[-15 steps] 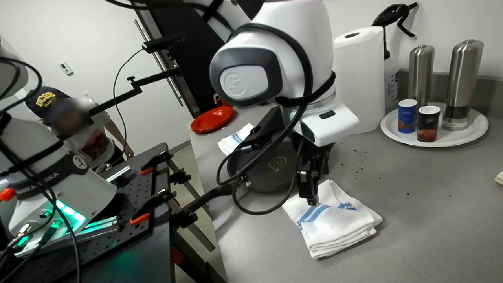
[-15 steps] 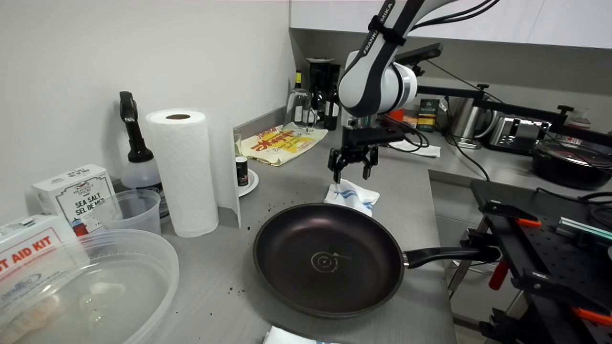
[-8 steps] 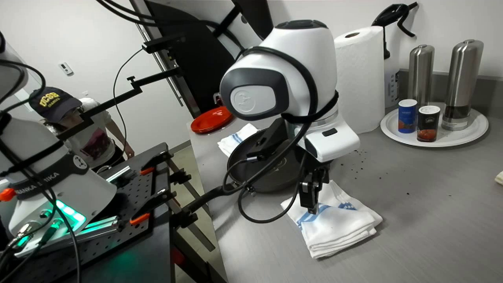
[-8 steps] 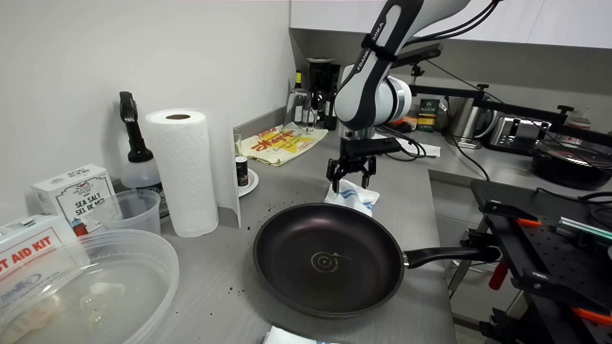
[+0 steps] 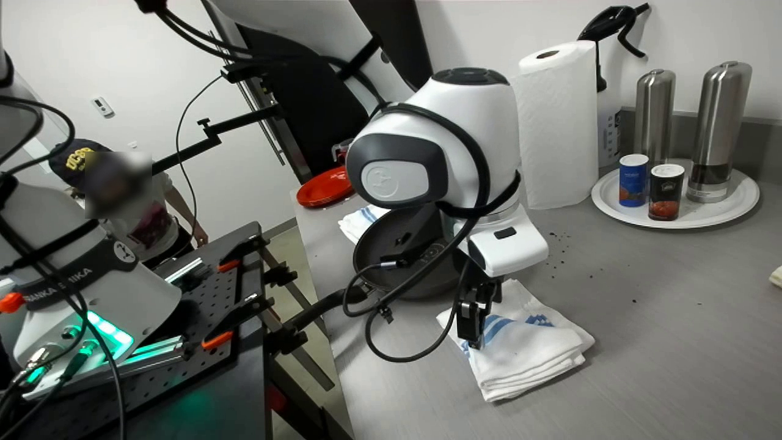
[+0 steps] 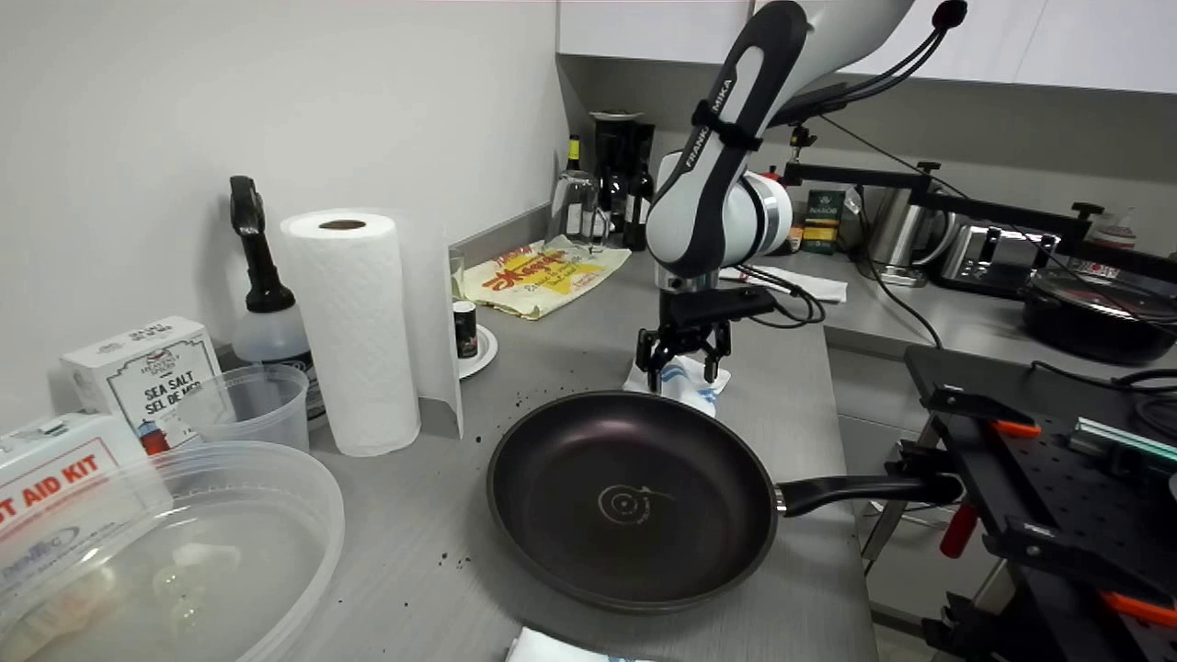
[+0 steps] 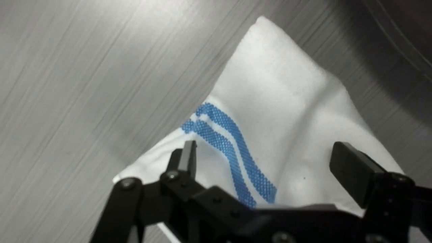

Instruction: Use the white cloth to wipe the pan

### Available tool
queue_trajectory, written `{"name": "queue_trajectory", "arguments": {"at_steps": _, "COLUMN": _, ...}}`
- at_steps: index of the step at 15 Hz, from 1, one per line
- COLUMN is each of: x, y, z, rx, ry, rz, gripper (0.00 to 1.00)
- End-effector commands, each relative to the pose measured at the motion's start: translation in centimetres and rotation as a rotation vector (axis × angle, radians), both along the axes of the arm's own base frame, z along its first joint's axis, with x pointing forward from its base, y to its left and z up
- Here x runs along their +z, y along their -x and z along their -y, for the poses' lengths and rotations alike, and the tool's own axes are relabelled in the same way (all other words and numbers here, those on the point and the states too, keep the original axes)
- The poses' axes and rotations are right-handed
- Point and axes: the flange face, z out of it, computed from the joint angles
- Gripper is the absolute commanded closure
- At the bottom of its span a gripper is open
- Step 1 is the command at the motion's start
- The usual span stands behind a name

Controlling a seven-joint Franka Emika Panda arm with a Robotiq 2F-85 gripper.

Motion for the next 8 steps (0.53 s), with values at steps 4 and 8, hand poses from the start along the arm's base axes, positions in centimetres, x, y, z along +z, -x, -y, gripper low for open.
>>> {"name": "queue_trajectory", "arguments": {"at_steps": 4, "x": -1.13, "y": -0.65, "z": -0.40, "rx": -0.009, "ry": -0.004, "rz": 0.005, "gripper": 0.40}}
{"name": "queue_trajectory", "arguments": {"at_steps": 8, "x": -1.11, "y": -0.77, "z": -0.31, "rx": -0.008, "ry": -0.005, "rz": 0.006, "gripper": 0.70}}
